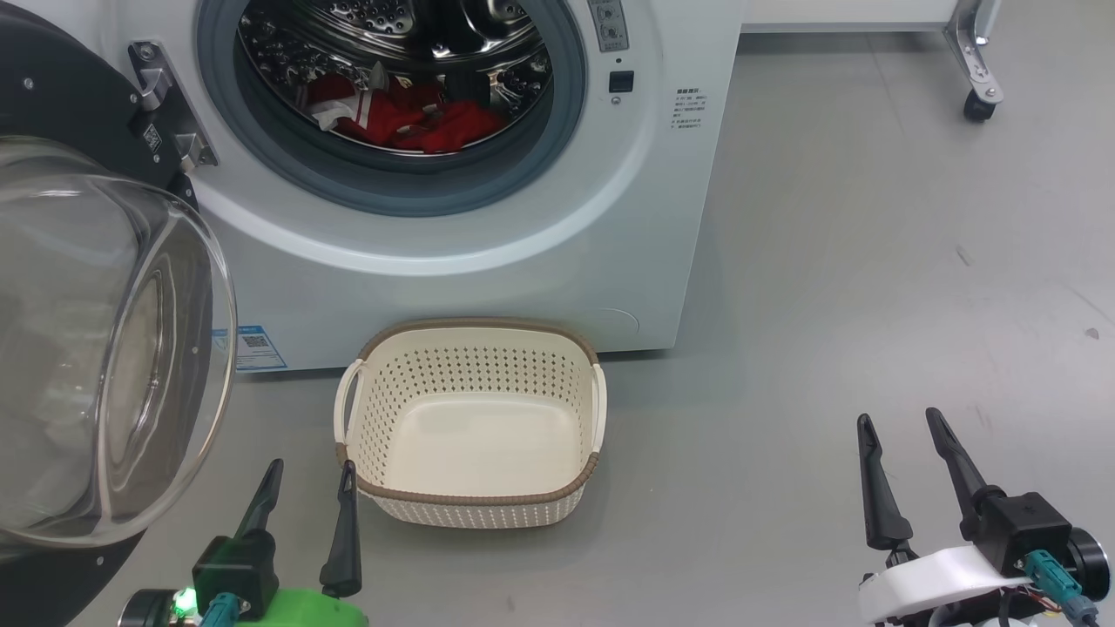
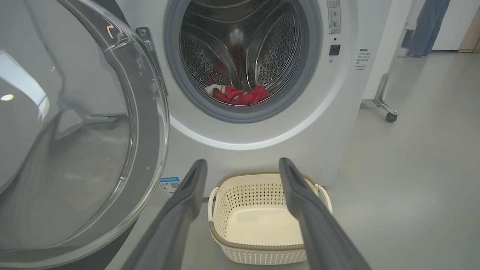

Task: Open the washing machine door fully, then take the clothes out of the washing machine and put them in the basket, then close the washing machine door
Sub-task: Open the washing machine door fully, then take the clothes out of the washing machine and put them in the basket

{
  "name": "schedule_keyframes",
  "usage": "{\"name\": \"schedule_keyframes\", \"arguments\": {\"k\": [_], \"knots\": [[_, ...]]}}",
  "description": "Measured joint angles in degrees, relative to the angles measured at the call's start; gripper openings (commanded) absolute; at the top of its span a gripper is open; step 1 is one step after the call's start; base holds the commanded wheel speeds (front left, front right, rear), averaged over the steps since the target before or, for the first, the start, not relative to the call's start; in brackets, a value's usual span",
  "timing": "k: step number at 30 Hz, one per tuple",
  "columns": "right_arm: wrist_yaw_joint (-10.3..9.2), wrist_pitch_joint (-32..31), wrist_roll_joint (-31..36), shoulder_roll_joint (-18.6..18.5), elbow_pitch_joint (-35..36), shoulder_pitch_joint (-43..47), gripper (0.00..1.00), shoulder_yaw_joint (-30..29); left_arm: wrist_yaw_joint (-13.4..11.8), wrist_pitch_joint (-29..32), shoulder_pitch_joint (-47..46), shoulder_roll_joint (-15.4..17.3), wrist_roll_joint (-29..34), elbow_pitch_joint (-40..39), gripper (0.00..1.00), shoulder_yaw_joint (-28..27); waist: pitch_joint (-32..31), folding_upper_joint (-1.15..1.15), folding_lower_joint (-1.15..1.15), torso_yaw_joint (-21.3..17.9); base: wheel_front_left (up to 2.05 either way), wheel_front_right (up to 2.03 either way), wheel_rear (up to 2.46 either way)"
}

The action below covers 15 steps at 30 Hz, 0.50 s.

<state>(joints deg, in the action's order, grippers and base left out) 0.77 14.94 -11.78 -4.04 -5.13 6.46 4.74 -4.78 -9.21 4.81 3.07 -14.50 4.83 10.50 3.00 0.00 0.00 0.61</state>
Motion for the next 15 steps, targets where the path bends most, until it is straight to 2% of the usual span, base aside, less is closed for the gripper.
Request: {"name": "schedule_keyframes", "arguments": {"k": [15], "knots": [[0.01, 0.00, -0.01, 0.19, 0.18, 0.01, 1.00, -0.24, 0.00, 0.77, -0.02, 0.05, 0.15, -0.02, 1.00, 0.09, 0.17, 0.00, 0.00, 0.86, 0.00, 0.00, 0.00]]}}
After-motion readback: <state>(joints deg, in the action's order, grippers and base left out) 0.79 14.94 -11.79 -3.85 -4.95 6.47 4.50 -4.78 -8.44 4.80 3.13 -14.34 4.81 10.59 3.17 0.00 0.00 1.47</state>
